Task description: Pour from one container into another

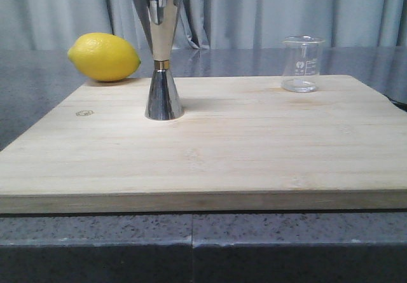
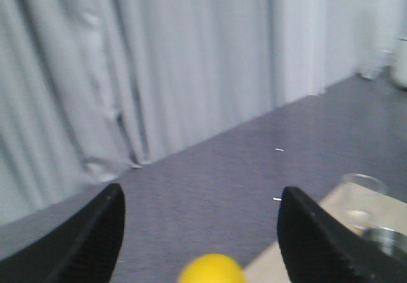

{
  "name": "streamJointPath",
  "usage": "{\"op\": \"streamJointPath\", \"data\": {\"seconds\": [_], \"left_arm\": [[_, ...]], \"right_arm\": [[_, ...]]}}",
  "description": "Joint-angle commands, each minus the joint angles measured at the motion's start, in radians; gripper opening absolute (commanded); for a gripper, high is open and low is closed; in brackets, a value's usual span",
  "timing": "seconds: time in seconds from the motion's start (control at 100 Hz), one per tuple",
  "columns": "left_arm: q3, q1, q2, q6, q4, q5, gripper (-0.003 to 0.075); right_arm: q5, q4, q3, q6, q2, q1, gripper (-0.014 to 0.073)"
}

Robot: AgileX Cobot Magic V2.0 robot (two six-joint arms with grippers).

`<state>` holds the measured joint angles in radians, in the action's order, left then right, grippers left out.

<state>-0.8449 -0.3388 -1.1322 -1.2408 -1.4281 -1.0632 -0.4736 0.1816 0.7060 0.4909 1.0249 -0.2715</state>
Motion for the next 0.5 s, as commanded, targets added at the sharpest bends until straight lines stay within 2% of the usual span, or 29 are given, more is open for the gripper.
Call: {"op": "streamJointPath", "data": {"seconds": [0.0,0.13,0.23,0.33,0.49], "left_arm": [[-0.033,-0.059,0.096,-0.049,0.106,0.154,0.0417],[-0.031,-0.043,0.188,-0.058,0.078,0.391,0.0406],[-0.017,0.023,0.237,-0.121,0.071,0.572,0.0399],[0.026,0.09,0.277,-0.118,0.066,0.739,0.0373],[0.132,0.177,0.348,-0.111,0.062,0.844,0.0358]], "right_arm": [[-0.062,0.164,0.051,0.155,-0.027,0.026,0.0469],[-0.07,0.391,0.054,0.337,-0.055,0.082,0.0469],[-0.07,0.558,0.054,0.48,-0.09,0.12,0.0469],[-0.067,0.717,0.054,0.622,-0.131,0.129,0.0469],[-0.001,0.766,0.052,0.687,-0.199,0.129,0.0469]]}}
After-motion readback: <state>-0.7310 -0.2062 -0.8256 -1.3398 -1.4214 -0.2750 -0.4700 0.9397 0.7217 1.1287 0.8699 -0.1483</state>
